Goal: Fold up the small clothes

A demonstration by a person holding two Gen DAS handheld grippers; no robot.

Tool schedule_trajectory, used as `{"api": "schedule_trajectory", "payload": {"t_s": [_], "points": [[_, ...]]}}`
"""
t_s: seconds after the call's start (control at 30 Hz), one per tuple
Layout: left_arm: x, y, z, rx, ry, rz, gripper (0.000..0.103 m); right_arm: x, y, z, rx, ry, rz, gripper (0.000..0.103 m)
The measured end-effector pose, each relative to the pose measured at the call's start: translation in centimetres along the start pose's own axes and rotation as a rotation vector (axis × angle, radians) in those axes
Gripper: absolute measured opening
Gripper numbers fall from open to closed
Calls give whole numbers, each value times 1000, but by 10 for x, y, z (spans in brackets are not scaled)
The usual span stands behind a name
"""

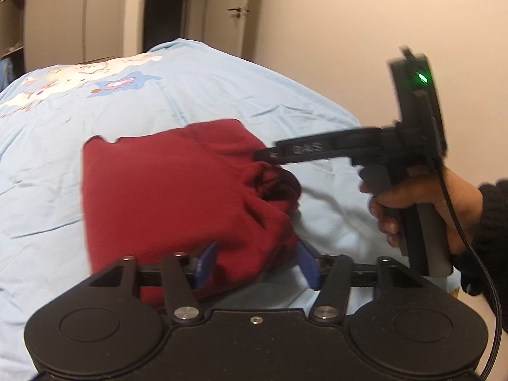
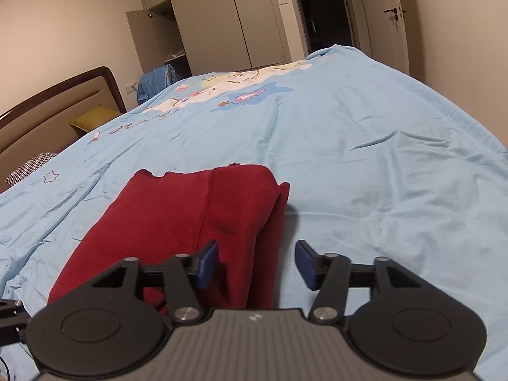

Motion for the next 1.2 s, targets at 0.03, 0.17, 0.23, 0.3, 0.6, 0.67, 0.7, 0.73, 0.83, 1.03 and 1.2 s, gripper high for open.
{"api": "schedule_trajectory", "payload": {"t_s": [0.03, 0.17, 0.23, 0.3, 0.6, 0.67, 0.7, 0.73, 0.83, 1.03, 1.2], "points": [[4, 1, -4, -7, 11, -16, 67, 0, 0, -3, -5, -1, 3, 71], [24, 2, -16, -26, 89, -86, 87, 6, -1, -14, -25, 3, 2, 88], [35, 3, -20, -36, 129, -118, 93, 11, -2, -19, -35, 14, -10, 96], [46, 2, -24, -47, 167, -143, 98, 18, -4, -24, -43, 20, -34, 101], [87, -1, -26, -40, 287, -274, 102, 52, -15, -31, -31, 40, -114, 103], [92, -4, -21, -21, 302, -298, 102, 56, -20, -27, -20, 30, -121, 103], [93, -5, -18, -9, 310, -307, 102, 56, -23, -25, -15, 16, -119, 103], [95, -6, -16, 7, 317, -315, 102, 56, -25, -24, -12, -2, -112, 103], [97, -12, -8, 44, 319, -324, 102, 47, -31, -22, 1, -60, -76, 103], [97, -21, -4, 72, 308, -336, 102, 23, -49, -30, 24, -123, -9, 103], [99, -24, -3, 87, 305, -347, 102, 14, -63, -31, 35, -126, 39, 103]]}}
Point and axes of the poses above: each gripper's, at about its wrist camera, not at the fingertips, and z roughly the way its jaws point, x to its left, y to its top, the point moved 2 cm from there along z, roughly the way its jaws point, and after that the axes turned 4 degrees about -x, right-handed, at the moved point
